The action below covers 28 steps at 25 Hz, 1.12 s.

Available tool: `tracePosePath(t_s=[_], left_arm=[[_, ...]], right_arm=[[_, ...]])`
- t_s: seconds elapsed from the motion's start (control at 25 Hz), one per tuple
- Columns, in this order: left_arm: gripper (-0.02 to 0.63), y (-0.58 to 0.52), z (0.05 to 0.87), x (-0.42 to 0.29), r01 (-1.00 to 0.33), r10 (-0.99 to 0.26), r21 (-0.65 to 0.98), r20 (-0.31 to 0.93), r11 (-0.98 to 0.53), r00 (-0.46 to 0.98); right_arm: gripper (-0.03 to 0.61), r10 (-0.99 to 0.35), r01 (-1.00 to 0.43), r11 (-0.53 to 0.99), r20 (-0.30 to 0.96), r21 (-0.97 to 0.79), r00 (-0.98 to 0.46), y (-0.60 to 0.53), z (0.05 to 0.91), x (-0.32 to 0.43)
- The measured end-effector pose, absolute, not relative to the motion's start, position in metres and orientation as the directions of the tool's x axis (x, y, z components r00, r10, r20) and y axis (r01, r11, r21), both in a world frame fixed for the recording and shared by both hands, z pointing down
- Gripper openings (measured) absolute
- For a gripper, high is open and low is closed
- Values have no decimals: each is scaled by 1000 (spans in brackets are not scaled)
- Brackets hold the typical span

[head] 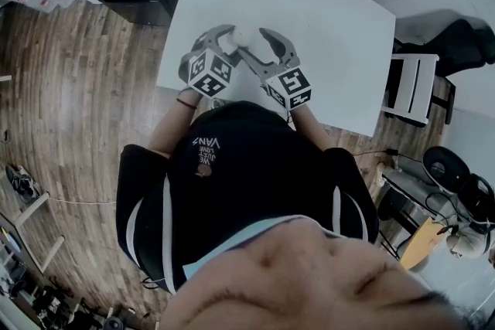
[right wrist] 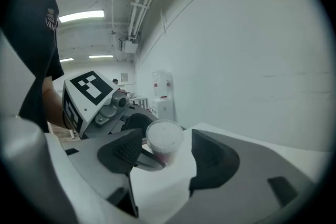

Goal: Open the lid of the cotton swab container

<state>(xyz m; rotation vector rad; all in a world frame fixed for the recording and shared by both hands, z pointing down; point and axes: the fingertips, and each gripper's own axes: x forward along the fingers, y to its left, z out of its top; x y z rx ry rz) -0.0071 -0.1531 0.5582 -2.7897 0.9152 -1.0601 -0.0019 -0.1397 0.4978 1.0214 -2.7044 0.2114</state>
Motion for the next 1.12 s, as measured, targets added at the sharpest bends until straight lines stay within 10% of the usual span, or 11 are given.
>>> tracePosePath(t_s=[1.12], left_arm=[[258, -150, 557, 3, -466, -536, -288, 604, -837, 590]], right_arm=[[258, -589, -623, 782, 317, -9, -744, -145, 500, -5]])
